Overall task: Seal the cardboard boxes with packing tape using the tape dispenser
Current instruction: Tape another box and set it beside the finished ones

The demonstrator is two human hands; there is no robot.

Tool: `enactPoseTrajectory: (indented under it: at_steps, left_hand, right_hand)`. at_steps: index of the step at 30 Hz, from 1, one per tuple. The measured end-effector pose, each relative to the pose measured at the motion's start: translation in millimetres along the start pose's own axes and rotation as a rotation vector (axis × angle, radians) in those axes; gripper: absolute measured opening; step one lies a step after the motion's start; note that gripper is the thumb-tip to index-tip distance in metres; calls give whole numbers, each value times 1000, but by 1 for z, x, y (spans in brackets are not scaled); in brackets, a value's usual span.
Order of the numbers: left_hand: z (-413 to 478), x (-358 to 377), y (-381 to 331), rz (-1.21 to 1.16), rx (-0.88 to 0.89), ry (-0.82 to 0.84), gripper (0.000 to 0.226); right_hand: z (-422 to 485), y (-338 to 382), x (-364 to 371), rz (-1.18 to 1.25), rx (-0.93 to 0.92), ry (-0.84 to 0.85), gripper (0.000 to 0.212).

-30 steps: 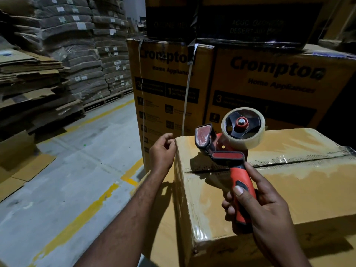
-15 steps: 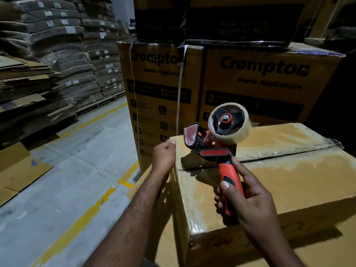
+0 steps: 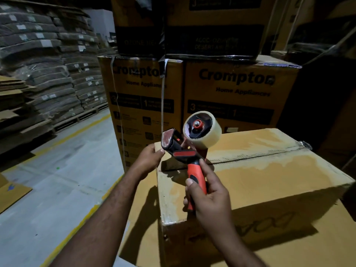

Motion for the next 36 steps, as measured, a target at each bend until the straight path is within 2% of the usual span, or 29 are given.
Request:
enactPoseTrajectory:
  at_steps: [5, 7, 9, 12, 14, 17, 19, 21, 24, 30, 33, 36]
  left_hand:
    - [12, -9, -2, -35, -9, 64, 19]
    - [17, -15, -5, 68, -28, 101, 22]
    - [30, -20, -15, 386, -38, 131, 27]
    - [45, -9, -47, 955, -57, 65, 43]
    - [46, 25, -74, 1112, 103, 135, 40]
    - [24, 101, -117, 1083, 506, 356, 24]
    - [-1, 154, -143, 982, 619, 519, 27]
    - [-20, 203, -165, 918, 651, 601, 27]
    - [-33, 264, -193, 861, 684, 588, 16]
    - [-47, 362, -233, 794, 704, 649, 22]
    - [-46, 385, -242, 863, 693, 659, 22]
    - [-34, 395, -247, 974, 734, 622, 38]
  right_hand:
    - [-1, 4, -15, 76, 51, -28, 60]
    - [-2, 6, -33, 39, 43, -74, 60]
    - [-5, 7, -54, -13, 27, -144, 61]
    - [-10, 7, -85, -99, 5, -248, 62]
    - [-15, 8, -104, -145, -1, -316, 62]
    - [-22, 10, -134, -219, 2, -419, 61]
    - [-27, 9, -157, -259, 13, -483, 61]
    - [-32, 8, -180, -299, 17, -527, 62]
    - [-41, 11, -219, -332, 1, -590, 62]
    - [-52, 14, -301, -281, 38, -675, 62]
    - [-55, 13, -329, -266, 44, -664, 61]
    - [-57, 12, -348, -241, 33, -640, 59]
Point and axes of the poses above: each hand's wrist, its own z-axis towards the middle knuckle, its own x-axis out of the palm, y = z × x, the point moved 2 cm from there along z, towards the middle knuckle, and after that the axes turned 2 degrees about y, right-handed, at the moved point
